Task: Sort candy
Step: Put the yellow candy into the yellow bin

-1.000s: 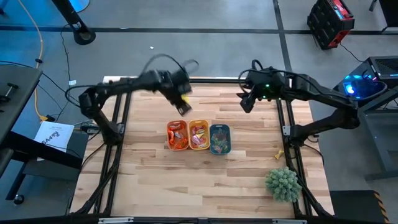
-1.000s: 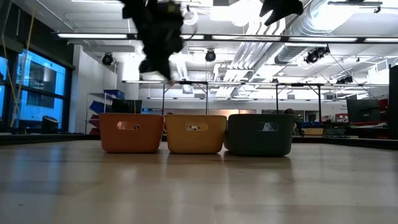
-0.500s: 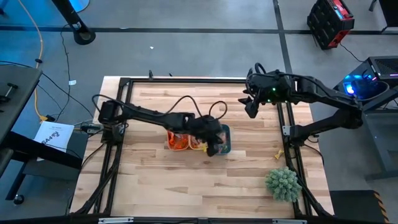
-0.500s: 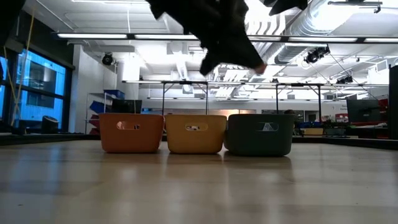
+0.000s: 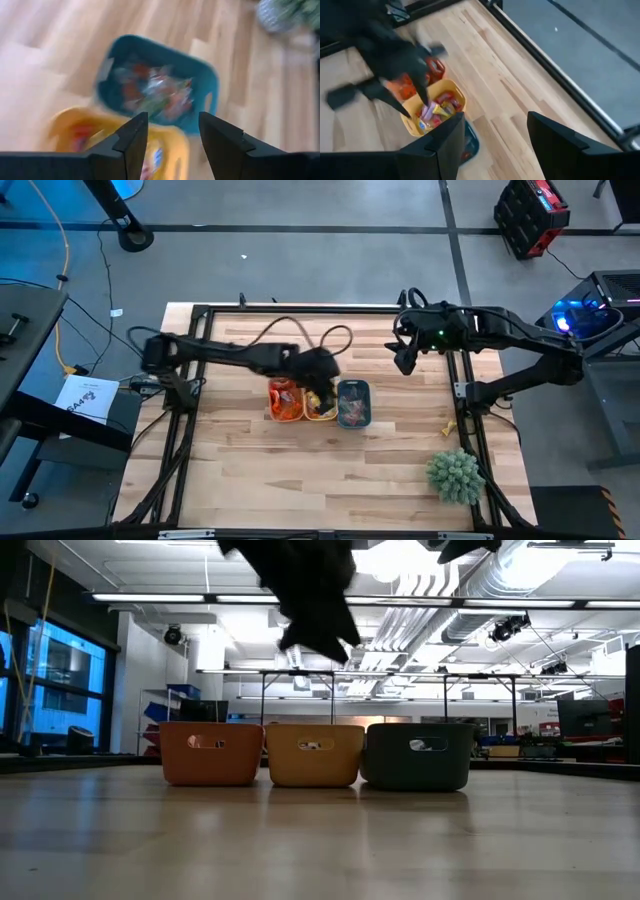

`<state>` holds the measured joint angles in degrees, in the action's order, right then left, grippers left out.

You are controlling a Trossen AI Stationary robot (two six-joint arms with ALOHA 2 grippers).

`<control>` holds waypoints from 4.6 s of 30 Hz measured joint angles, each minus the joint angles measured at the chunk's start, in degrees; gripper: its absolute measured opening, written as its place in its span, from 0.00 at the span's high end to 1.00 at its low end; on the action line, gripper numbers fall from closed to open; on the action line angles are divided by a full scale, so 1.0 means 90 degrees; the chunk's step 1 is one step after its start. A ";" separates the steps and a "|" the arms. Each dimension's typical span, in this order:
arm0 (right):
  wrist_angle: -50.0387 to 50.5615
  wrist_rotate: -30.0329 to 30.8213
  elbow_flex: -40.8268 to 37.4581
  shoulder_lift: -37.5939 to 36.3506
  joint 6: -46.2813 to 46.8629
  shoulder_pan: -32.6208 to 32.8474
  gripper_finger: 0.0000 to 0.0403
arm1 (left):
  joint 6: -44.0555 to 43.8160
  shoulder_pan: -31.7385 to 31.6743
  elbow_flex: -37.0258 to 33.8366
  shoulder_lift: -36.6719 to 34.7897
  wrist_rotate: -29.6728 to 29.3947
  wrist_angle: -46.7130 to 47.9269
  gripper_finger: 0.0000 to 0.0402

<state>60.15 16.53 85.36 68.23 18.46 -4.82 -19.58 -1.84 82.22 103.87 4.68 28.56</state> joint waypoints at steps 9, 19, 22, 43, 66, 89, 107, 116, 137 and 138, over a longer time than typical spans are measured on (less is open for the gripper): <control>0.0685 0.0212 0.0000 -0.0022 0.0831 0.0118 0.48 | -0.0209 0.0614 -0.3126 -0.2799 -0.1634 -0.2042 0.67; 0.2063 0.1079 0.0002 0.0342 0.2748 0.0337 0.67 | -0.1645 0.0628 -0.6716 -0.6174 -0.2293 -0.3276 0.95; 0.2134 0.0738 0.0002 0.0468 0.3079 0.0537 0.92 | -0.1783 0.0625 -0.7462 -0.7029 -0.2446 -0.3410 0.98; -0.3416 0.0272 -0.4948 -0.1296 0.5226 0.2111 1.00 | -0.1614 0.0611 -0.9066 -0.9692 -0.2436 -0.3740 1.00; 0.1209 -0.3572 -0.4899 -0.1974 0.4230 0.1220 1.00 | -0.2316 0.0618 -0.9066 -0.9668 -0.2490 -0.4113 1.00; 0.1203 -0.4456 -0.4915 0.2395 0.3175 0.1994 0.67 | -0.1773 0.0622 -0.9066 -0.9668 -0.2391 -0.4059 1.00; 0.0872 -0.4079 -0.4748 0.4817 0.1212 0.1996 0.58 | -0.1802 0.0628 -0.9066 -0.9670 -0.2367 -0.4059 1.00; 0.0968 -0.3215 -0.3831 0.4521 0.0893 0.1996 0.78 | -0.1803 0.0623 -0.9066 -0.9668 -0.2370 -0.4057 1.00; -0.0093 -0.2547 -0.1736 0.2155 0.0730 0.1850 1.00 | -0.1922 0.0626 -0.9066 -0.9670 -0.2374 -0.4036 1.00; -0.0540 -0.2530 -0.1772 0.2117 0.0585 0.1752 1.00 | -0.1923 0.0626 -0.9066 -0.9670 -0.2374 -0.4029 1.00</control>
<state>55.29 -6.24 69.42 87.28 23.73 10.95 -36.88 3.79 0.62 16.84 -16.69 -7.70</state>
